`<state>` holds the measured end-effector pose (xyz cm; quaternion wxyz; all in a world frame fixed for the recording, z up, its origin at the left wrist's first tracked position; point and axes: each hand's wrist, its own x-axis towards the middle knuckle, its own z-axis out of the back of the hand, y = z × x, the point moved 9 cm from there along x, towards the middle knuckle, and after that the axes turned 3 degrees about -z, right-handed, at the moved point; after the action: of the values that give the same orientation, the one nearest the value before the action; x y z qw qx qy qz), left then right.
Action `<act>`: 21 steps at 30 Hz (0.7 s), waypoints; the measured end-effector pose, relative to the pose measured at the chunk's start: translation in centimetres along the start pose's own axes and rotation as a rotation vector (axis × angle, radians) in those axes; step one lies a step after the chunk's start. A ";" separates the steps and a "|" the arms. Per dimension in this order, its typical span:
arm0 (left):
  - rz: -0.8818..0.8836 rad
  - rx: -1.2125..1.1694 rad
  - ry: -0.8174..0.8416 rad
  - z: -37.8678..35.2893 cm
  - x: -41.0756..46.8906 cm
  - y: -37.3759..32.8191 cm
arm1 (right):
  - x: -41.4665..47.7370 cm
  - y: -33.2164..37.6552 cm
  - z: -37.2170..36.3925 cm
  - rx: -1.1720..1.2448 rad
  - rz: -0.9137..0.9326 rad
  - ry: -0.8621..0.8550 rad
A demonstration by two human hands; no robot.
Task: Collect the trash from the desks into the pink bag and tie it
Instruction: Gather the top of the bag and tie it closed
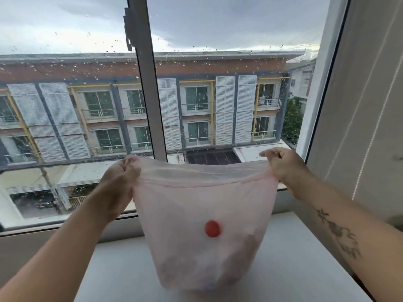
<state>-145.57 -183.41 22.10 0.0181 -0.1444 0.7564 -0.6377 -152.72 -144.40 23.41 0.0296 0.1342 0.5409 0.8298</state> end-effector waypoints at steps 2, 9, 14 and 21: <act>-0.046 0.146 -0.086 0.5 0.4 -0.3 | -0.3 0.0 0.6 -0.015 0.036 -0.046; -0.194 0.305 -0.481 2.4 -0.4 -0.7 | 0.0 -0.5 1.9 0.120 0.028 -0.131; -0.148 0.307 -0.509 1.7 0.0 -1.2 | 0.7 1.0 -1.5 0.103 0.114 0.328; 0.082 -0.092 -0.278 -2.8 1.6 -0.4 | 0.8 1.5 -3.2 -0.320 0.210 0.502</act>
<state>-147.67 -181.16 23.25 0.1422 -0.2009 0.7802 -0.5751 -154.20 -147.67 23.72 -0.1699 -0.0263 0.3771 0.9101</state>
